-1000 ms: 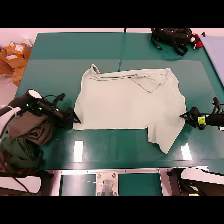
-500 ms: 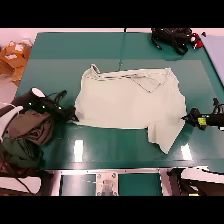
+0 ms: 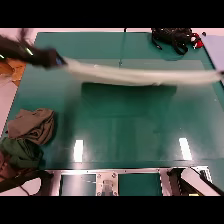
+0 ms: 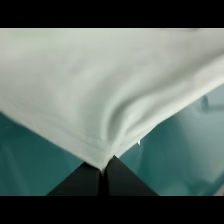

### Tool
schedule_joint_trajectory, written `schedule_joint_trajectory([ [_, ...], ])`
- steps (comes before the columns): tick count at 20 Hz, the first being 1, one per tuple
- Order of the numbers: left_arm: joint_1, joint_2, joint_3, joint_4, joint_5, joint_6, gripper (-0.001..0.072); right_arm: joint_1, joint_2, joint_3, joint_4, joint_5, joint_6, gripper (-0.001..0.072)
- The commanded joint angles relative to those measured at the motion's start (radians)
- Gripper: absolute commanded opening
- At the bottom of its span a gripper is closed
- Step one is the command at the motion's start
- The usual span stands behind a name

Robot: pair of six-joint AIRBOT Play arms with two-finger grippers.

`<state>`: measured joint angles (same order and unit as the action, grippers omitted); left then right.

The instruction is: Fold the shirts.

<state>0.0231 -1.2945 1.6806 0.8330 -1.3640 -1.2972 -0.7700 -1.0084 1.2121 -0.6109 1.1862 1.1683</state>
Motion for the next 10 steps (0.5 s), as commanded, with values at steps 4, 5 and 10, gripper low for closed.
schedule_joint_trajectory([
  [4,0.000,0.244,0.487,-0.001,0.101,0.008,0.0024,-0.063,0.338,0.358,0.079,-0.231,0.070,0.0016],
  [5,0.000,0.298,0.485,0.008,0.147,0.024,0.0025,-0.064,0.362,0.401,0.069,-0.261,0.070,0.0016],
  [10,0.000,0.418,0.483,0.134,0.164,0.019,0.0025,-0.063,0.396,0.537,0.016,-0.287,0.082,0.0016],
])
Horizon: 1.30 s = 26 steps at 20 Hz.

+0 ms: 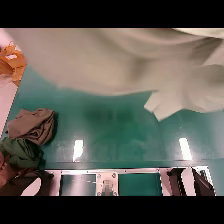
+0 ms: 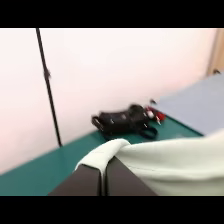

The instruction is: Fold the shirts.

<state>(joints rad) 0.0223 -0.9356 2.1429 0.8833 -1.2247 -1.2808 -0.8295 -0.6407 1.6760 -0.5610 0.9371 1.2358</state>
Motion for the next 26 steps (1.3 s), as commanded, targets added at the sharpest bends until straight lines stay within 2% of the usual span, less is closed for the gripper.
schedule_joint_trajectory([
  [1,0.001,0.056,0.018,0.117,0.008,-0.006,0.0025,-0.003,0.026,0.065,-0.043,-0.031,0.019,0.0016],
  [5,0.001,0.039,-0.203,0.182,0.054,-0.027,0.0025,-0.003,0.014,-0.100,-0.041,-0.021,0.021,0.0016],
  [7,0.001,-0.011,-0.318,0.177,0.075,-0.027,0.0025,0.028,-0.011,-0.246,-0.024,-0.020,-0.016,0.0016],
  [10,0.001,-0.168,-0.434,0.136,0.075,-0.009,0.0025,0.179,-0.108,-0.452,-0.031,-0.039,-0.113,0.0017],
  [14,-0.014,-0.466,-0.503,0.047,0.078,0.042,0.0024,0.337,-0.358,-0.615,-0.058,-0.198,-0.142,0.0017],
  [17,-0.027,-0.685,-0.503,0.029,0.099,0.057,0.0024,0.375,-0.605,-0.597,-0.056,-0.243,-0.142,0.0017],
  [20,-0.027,-0.830,-0.502,0.005,0.200,0.058,0.0024,0.378,-0.844,-0.509,-0.052,-0.242,-0.141,0.0017],
  [23,-0.028,-0.888,-0.502,-0.079,0.348,0.068,0.0025,0.381,-1.017,-0.395,-0.019,-0.241,-0.137,0.0017],
  [26,-0.027,-0.900,-0.502,-0.161,0.465,0.115,0.0025,0.388,-1.124,-0.282,0.028,-0.241,-0.137,0.0017],
])
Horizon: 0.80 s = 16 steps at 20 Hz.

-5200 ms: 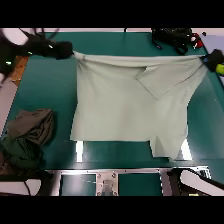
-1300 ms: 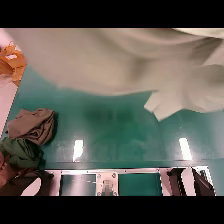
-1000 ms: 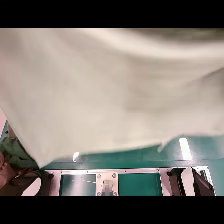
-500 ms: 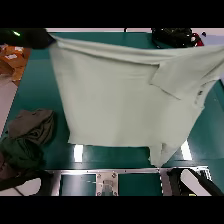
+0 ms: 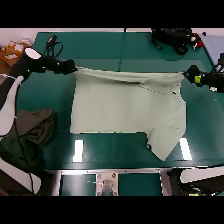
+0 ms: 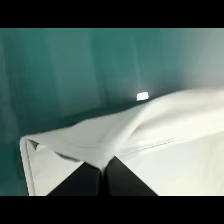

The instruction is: Fold the shirts.

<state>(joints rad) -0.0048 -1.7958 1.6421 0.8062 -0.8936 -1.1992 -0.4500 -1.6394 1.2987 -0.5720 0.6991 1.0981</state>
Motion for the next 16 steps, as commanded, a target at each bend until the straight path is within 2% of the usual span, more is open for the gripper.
schedule_joint_trajectory([
  [1,0.000,-0.041,-0.001,-0.085,0.162,0.033,0.0024,0.011,-0.152,0.135,0.041,-0.003,0.001,0.0016],
  [6,0.000,-0.043,0.002,-0.130,0.242,0.062,0.0024,0.035,-0.223,0.300,0.041,-0.011,0.001,0.0017],
  [11,0.000,-0.043,0.002,-0.193,0.280,0.110,0.0024,0.058,-0.240,0.347,0.040,-0.065,0.000,0.0017],
  [14,0.000,-0.043,0.001,-0.177,0.230,0.108,0.0025,0.048,-0.239,0.346,-0.010,-0.032,0.000,0.0017],
  [16,0.000,-0.043,0.001,-0.120,0.139,0.095,0.0025,0.019,-0.239,0.346,-0.088,0.073,0.011,0.0016],
])
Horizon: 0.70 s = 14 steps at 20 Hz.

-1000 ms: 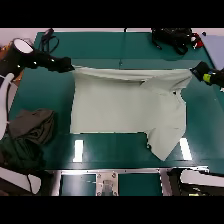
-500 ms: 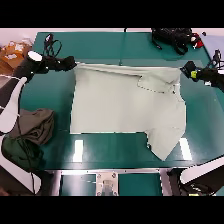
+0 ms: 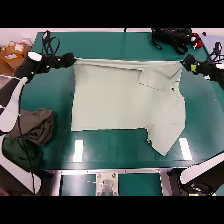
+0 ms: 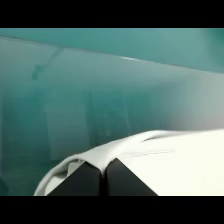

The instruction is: Fold the shirts.

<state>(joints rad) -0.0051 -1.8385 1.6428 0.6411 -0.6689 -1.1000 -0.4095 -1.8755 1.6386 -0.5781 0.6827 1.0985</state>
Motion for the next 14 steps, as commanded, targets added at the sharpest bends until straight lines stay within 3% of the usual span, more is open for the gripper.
schedule_joint_trajectory([
  [1,0.000,0.000,0.000,0.107,-0.140,-0.037,0.0025,-0.040,-0.003,0.006,-0.124,0.156,0.037,0.0016],
  [3,0.000,0.000,0.000,0.237,-0.244,-0.126,0.0024,-0.085,-0.003,0.006,-0.205,0.285,0.053,0.0016],
  [6,0.000,-0.001,-0.003,0.355,-0.358,-0.192,0.0025,-0.128,-0.003,-0.008,-0.273,0.390,0.053,0.0016],
  [14,-0.040,-0.003,-0.153,0.346,-0.301,-0.204,0.0024,-0.116,-0.003,-0.119,-0.329,0.365,0.045,0.0016],
])
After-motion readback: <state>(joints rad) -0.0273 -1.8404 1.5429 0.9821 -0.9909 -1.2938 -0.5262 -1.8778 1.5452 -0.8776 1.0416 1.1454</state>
